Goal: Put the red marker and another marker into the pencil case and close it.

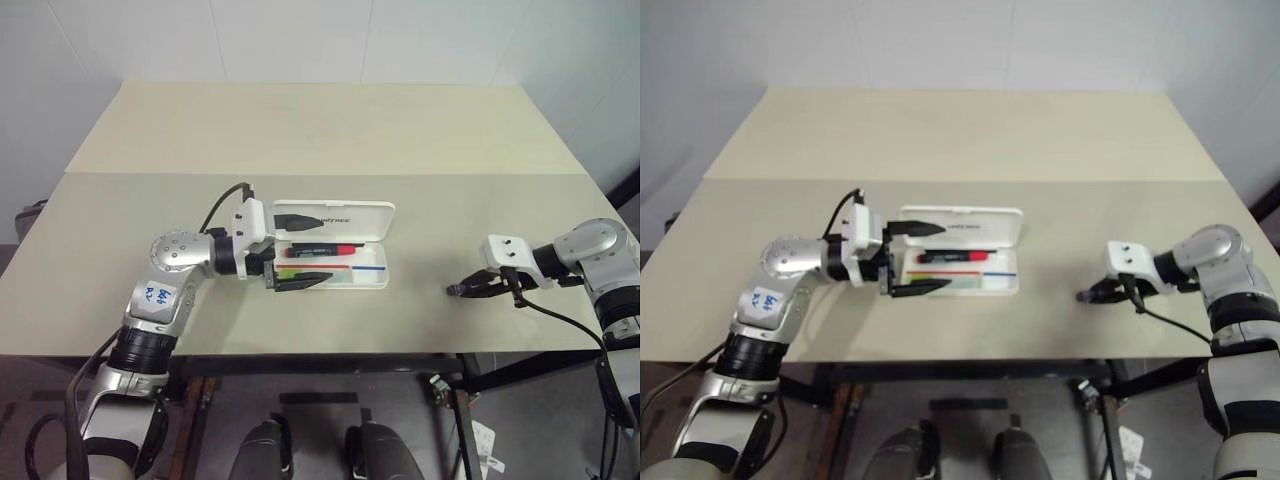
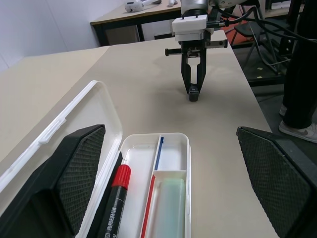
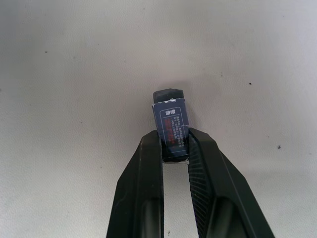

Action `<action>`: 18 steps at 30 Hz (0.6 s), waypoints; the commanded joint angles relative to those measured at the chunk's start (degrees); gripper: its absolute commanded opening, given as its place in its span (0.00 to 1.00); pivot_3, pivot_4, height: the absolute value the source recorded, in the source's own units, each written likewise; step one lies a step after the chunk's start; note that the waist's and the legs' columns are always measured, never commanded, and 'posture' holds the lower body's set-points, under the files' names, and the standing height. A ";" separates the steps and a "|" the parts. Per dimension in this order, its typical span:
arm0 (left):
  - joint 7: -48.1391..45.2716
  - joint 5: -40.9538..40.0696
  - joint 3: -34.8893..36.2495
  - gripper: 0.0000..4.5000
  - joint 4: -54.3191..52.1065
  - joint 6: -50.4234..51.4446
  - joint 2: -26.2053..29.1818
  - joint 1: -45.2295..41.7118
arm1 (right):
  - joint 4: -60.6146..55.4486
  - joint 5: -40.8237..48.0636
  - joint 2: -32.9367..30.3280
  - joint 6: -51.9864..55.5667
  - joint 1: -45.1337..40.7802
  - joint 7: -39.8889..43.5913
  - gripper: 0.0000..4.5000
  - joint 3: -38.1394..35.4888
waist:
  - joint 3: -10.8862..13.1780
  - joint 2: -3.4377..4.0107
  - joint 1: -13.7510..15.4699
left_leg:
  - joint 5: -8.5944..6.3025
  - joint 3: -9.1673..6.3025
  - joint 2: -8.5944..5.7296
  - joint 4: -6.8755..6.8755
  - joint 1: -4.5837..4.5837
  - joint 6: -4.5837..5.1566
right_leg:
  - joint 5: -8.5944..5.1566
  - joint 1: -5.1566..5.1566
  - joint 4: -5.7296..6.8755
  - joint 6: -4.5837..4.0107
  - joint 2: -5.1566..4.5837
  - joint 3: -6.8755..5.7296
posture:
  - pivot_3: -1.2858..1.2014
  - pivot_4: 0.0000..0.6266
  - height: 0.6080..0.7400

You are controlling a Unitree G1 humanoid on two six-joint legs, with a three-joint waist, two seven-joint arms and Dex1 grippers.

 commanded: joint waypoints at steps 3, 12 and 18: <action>-0.42 -0.62 1.47 1.00 -1.62 -0.23 1.33 0.23 | -2.79 1.43 0.91 0.95 0.14 1.37 0.08 -2.30 | 0.00 0.00 -0.22 | 0.00 0.02 0.01 -0.01 0.00 0.00 | 0.00 -0.01 0.00 0.00 0.01 0.00 | 0.52 0.24 1.00; -1.88 -1.06 2.05 1.00 -2.13 -0.31 3.72 2.11 | -7.67 3.83 0.20 6.15 -1.86 2.33 0.08 -4.82 | 0.02 0.03 0.37 | 0.00 0.03 -0.01 -0.20 -0.04 0.01 | -0.01 -0.09 -0.12 0.00 -0.01 -0.01 | 0.52 0.24 1.00; -1.93 -1.23 2.27 1.00 -2.50 -0.29 4.32 2.90 | -19.83 9.58 0.18 15.17 0.30 3.69 0.08 -5.24 | 0.02 0.04 0.36 | -0.02 0.02 -0.02 -0.22 -0.08 0.04 | -0.01 -0.10 -0.16 0.00 -0.03 -0.03 | 0.52 0.24 1.00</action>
